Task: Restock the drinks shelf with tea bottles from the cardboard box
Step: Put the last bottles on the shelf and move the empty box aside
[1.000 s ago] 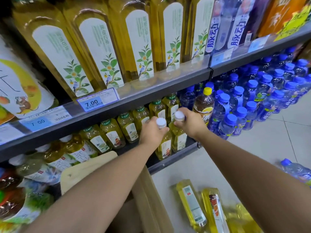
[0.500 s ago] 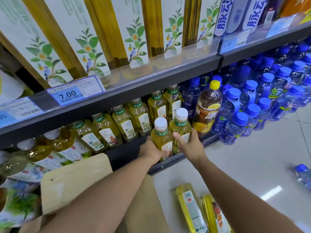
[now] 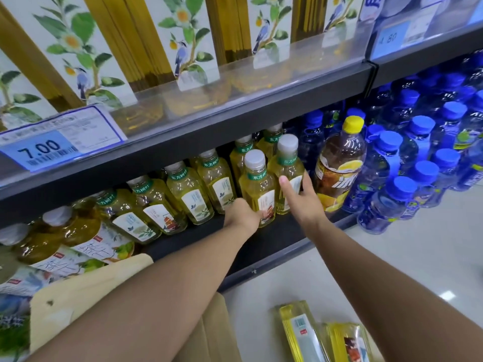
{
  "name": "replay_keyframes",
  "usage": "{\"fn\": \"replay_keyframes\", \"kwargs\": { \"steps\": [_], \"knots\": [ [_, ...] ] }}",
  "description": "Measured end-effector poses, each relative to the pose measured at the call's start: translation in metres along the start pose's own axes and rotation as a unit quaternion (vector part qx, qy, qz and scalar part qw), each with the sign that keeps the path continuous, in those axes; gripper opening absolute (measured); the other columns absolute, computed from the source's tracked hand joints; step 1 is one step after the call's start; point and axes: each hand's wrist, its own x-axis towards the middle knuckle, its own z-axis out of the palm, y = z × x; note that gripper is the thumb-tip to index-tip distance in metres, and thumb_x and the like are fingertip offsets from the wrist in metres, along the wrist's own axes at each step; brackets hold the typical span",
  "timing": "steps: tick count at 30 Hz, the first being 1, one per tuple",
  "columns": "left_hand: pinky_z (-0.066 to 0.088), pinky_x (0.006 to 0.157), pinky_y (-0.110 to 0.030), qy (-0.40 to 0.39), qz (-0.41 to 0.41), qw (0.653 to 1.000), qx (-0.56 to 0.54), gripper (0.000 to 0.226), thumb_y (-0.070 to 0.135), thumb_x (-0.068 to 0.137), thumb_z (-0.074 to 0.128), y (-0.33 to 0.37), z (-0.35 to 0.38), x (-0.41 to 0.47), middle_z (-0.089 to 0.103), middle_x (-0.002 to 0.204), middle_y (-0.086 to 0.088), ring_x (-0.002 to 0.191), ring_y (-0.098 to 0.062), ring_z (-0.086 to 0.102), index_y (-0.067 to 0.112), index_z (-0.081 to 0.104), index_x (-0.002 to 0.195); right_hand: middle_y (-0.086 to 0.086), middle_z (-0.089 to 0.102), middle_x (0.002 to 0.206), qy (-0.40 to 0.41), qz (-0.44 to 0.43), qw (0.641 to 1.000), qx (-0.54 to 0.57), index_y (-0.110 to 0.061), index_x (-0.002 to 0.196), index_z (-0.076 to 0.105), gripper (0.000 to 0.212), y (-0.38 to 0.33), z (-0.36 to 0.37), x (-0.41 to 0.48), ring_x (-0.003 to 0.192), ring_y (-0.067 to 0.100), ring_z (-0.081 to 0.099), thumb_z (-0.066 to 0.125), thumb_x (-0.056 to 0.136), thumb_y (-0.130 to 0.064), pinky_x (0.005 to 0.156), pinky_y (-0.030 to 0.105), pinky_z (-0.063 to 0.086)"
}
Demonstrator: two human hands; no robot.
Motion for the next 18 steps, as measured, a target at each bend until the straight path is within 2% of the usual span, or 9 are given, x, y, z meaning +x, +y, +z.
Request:
{"fn": "replay_keyframes", "kwargs": {
  "steps": [3, 6, 8, 10, 12, 15, 17, 18],
  "knots": [
    [0.047, 0.073, -0.032, 0.013, -0.004, 1.0, -0.002, 0.036, 0.031, 0.09, 0.074, 0.001, 0.001, 0.004, 0.069, 0.115, -0.011, 0.105, -0.029, 0.065, 0.008, 0.067, 0.116, -0.007, 0.056, 0.134, 0.017, 0.015, 1.0, -0.021, -0.031, 0.147, 0.034, 0.069, -0.002, 0.004, 0.0, 0.123, 0.019, 0.053, 0.051, 0.089, -0.064, 0.103, 0.035, 0.041],
    [0.047, 0.071, -0.032, 0.02, 0.001, 1.0, 0.007, 0.038, 0.033, 0.091, 0.072, 0.002, 0.0, 0.0, 0.068, 0.116, -0.012, 0.105, -0.03, 0.066, 0.006, 0.067, 0.117, -0.002, 0.058, 0.136, 0.005, 0.038, 0.997, -0.063, -0.025, 0.146, 0.038, 0.065, -0.002, -0.001, -0.004, 0.124, 0.023, 0.054, 0.047, 0.093, -0.061, 0.104, 0.04, 0.044],
    [0.048, 0.069, -0.031, 0.006, 0.004, 0.999, 0.038, 0.041, 0.036, 0.091, 0.07, 0.005, -0.005, -0.008, 0.068, 0.117, -0.012, 0.104, -0.03, 0.066, 0.006, 0.066, 0.119, 0.001, 0.064, 0.125, -0.015, 0.059, 0.993, -0.104, -0.023, 0.138, 0.049, 0.059, 0.0, -0.008, -0.014, 0.115, 0.024, 0.06, 0.045, 0.093, -0.061, 0.099, 0.044, 0.049],
    [0.052, 0.07, -0.032, -0.047, 0.007, 0.995, 0.09, 0.048, 0.04, 0.091, 0.069, 0.011, -0.013, -0.021, 0.067, 0.116, -0.012, 0.101, -0.029, 0.067, 0.007, 0.062, 0.126, 0.002, 0.069, 0.11, -0.037, 0.07, 0.989, -0.128, -0.023, 0.124, 0.06, 0.055, 0.003, -0.017, -0.032, 0.105, 0.025, 0.065, 0.045, 0.09, -0.063, 0.093, 0.047, 0.054],
    [0.056, 0.069, -0.033, -0.144, 0.009, 0.978, 0.149, 0.056, 0.048, 0.091, 0.064, 0.018, -0.028, -0.039, 0.068, 0.116, -0.011, 0.096, -0.025, 0.067, 0.01, 0.056, 0.132, 0.001, 0.069, 0.1, -0.074, 0.083, 0.984, -0.143, -0.019, 0.119, 0.065, 0.053, -0.001, -0.025, -0.056, 0.099, 0.024, 0.067, 0.048, 0.091, -0.061, 0.09, 0.045, 0.055],
    [0.044, 0.054, -0.028, -0.293, 0.013, 0.924, 0.245, 0.058, 0.052, 0.098, 0.051, 0.026, -0.057, -0.077, 0.071, 0.118, -0.008, 0.092, -0.021, 0.069, 0.007, 0.05, 0.135, 0.003, 0.07, 0.098, -0.115, 0.082, 0.978, -0.154, -0.013, 0.119, 0.064, 0.051, -0.021, -0.036, -0.091, 0.093, 0.023, 0.068, 0.051, 0.094, -0.056, 0.092, 0.046, 0.055],
    [0.045, 0.055, -0.029, -0.3, 0.05, 0.913, 0.272, 0.048, 0.049, 0.1, 0.048, 0.027, -0.074, -0.098, 0.073, 0.112, -0.007, 0.087, -0.021, 0.071, 0.008, 0.056, 0.122, 0.006, 0.071, 0.097, -0.125, 0.072, 0.974, -0.175, -0.012, 0.117, 0.065, 0.05, -0.038, -0.044, -0.115, 0.093, 0.024, 0.069, 0.051, 0.095, -0.055, 0.092, 0.048, 0.055],
    [0.048, 0.058, -0.03, -0.273, 0.085, 0.918, 0.275, 0.043, 0.047, 0.101, 0.048, 0.025, -0.083, -0.108, 0.074, 0.106, -0.008, 0.084, -0.021, 0.071, 0.007, 0.061, 0.11, 0.007, 0.07, 0.098, -0.129, 0.064, 0.973, -0.179, -0.011, 0.114, 0.065, 0.049, -0.046, -0.047, -0.127, 0.093, 0.025, 0.07, 0.051, 0.095, -0.054, 0.092, 0.049, 0.055]
  ]
}}
